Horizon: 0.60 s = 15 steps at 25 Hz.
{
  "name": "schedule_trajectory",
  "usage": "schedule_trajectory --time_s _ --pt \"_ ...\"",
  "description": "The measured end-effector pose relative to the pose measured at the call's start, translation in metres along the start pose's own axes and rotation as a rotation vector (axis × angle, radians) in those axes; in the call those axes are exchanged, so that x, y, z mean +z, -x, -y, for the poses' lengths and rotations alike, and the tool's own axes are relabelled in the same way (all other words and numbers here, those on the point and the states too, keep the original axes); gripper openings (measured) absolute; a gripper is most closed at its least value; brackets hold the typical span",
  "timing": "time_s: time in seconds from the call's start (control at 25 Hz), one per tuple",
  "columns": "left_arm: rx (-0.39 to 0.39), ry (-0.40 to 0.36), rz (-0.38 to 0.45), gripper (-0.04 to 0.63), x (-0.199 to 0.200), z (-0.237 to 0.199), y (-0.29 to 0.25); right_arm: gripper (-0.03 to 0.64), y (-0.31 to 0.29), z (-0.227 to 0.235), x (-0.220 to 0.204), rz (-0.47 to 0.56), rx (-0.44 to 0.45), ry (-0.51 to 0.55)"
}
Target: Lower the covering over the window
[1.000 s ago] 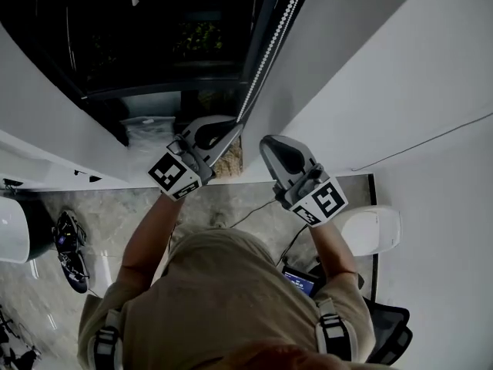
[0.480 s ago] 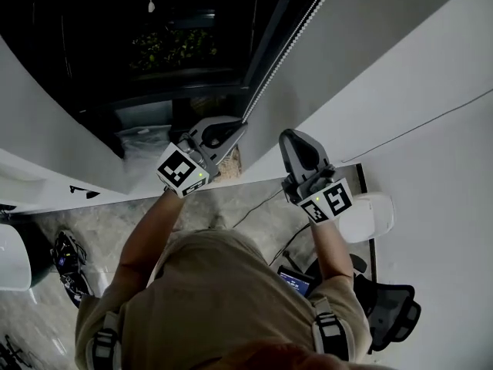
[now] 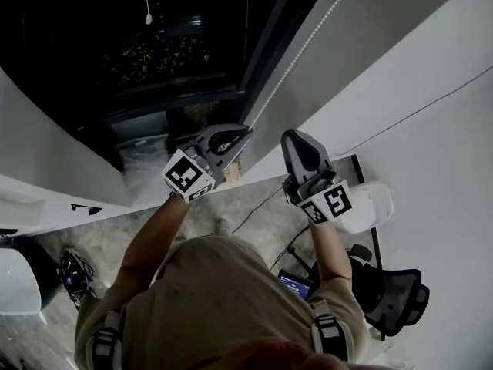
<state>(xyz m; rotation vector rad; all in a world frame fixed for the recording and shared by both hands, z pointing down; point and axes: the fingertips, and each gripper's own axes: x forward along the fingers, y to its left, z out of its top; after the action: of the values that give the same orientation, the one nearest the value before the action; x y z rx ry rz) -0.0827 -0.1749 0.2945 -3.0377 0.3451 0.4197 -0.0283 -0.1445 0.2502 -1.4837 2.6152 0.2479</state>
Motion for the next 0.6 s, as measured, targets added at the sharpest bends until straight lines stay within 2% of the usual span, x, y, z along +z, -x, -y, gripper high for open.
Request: schedule_trajectory --time_s 0.24,0.44,0.6 --pt "0.016 -0.017 -0.023 0.017 -0.004 0.001 -0.012 0.012 0.007 0.021 0.000 0.003 0.008 -0.003" --pt "0.078 -0.031 -0.050 0.017 -0.017 -0.003 -0.020 0.012 0.009 0.028 -0.023 -0.020 0.059 0.043" --pt "0.134 -0.028 -0.083 0.017 -0.029 -0.002 -0.029 0.012 0.016 0.047 -0.027 0.003 0.100 0.007"
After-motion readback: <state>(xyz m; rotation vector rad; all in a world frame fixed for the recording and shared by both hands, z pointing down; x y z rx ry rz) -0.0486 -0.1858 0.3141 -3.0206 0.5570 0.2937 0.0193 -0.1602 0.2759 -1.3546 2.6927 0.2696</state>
